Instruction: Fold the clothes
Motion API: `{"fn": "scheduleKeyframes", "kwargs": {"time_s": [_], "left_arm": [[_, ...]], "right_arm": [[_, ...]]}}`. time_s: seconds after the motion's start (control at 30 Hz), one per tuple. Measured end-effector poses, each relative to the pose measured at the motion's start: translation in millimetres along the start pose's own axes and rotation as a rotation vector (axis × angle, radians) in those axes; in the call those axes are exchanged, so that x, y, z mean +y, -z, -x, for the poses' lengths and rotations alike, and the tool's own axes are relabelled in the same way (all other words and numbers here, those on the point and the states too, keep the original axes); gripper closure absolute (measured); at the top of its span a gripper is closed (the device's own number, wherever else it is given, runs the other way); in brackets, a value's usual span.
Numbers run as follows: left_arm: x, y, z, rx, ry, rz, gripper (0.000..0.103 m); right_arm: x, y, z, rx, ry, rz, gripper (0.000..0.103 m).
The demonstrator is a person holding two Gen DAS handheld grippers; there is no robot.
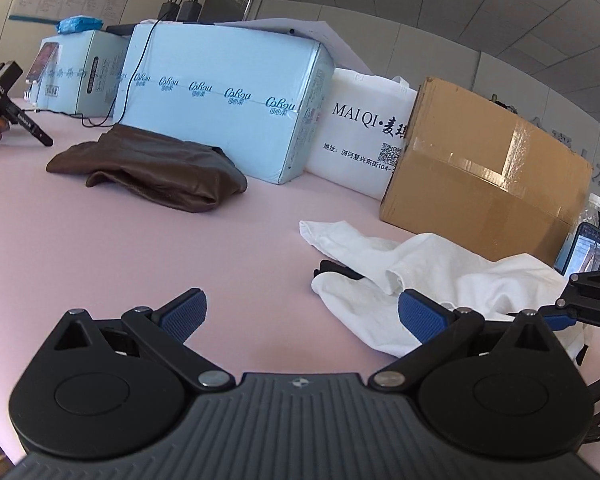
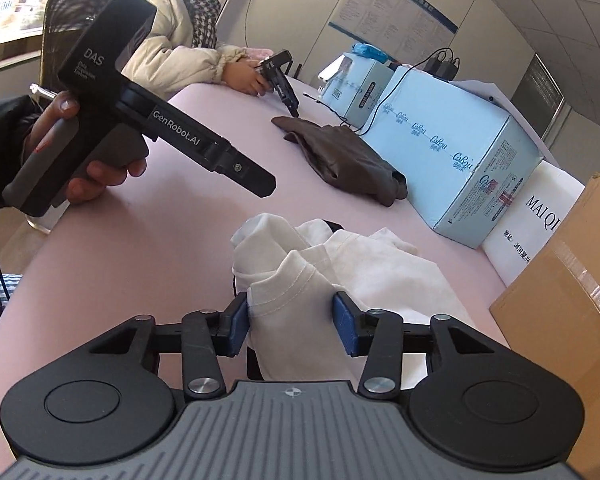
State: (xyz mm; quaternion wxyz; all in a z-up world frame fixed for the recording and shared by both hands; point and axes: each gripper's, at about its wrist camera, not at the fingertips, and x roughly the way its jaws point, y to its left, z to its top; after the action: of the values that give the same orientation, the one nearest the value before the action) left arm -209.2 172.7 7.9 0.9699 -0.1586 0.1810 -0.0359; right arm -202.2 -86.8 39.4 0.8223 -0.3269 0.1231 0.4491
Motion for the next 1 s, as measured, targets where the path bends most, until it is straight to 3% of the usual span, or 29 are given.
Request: {"fn": "scheduleKeyframes", "kwargs": {"time_s": [0.1,0.2,0.33,0.6,0.67,0.7,0.77,0.83,0.87,0.93,1.0], "left_arm": [[3.5,-0.2,-2.3,0.019,0.022,0.032,0.000],[-7.8,0.5,2.2,-0.016,0.042,-0.043,0.000],[-31.8,-3.5,3.0,-0.039,0.064,-0.159,0.000],[-62.5,-5.2,-25.8,0.212,0.255,-0.198,0.000],[-70.8,-4.3,-37.3,0.272,0.253,-0.193,0.001],[-75.3,-3.8,-47.0,0.316,0.225,-0.186,0.004],[-80.8,-2.1,-60.4,0.363,0.191,-0.192,0.026],[-87.6,-1.2,-62.6,0.342,0.178,-0.248,0.055],[-90.4,-1.2,-63.1,0.347,0.182,-0.268,0.063],[-89.8,-2.6,-62.9,0.355,0.199,-0.259,0.077],[-85.9,-6.3,-62.2,0.366,0.190,-0.237,0.081]], "right_arm": [[-9.3,0.5,9.3,-0.001,0.016,-0.010,0.067],[-13.3,2.0,6.0,0.028,-0.004,-0.016,0.090],[-13.3,6.3,3.9,0.028,0.001,-0.046,0.093],[-32.1,3.6,16.6,-0.017,0.081,-0.126,0.093],[-36.6,1.4,19.0,-0.030,0.105,-0.125,0.093],[-38.8,0.3,20.2,-0.036,0.116,-0.125,0.093],[-44.6,-2.9,22.9,-0.050,0.150,-0.124,0.093],[-60.6,-8.9,26.5,-0.062,0.214,-0.144,0.093],[-69.6,-10.8,26.6,-0.062,0.234,-0.155,0.094],[-88.2,-14.3,22.8,-0.054,0.286,-0.165,0.094],[-106.8,-17.7,19.0,-0.047,0.338,-0.174,0.095]]}}
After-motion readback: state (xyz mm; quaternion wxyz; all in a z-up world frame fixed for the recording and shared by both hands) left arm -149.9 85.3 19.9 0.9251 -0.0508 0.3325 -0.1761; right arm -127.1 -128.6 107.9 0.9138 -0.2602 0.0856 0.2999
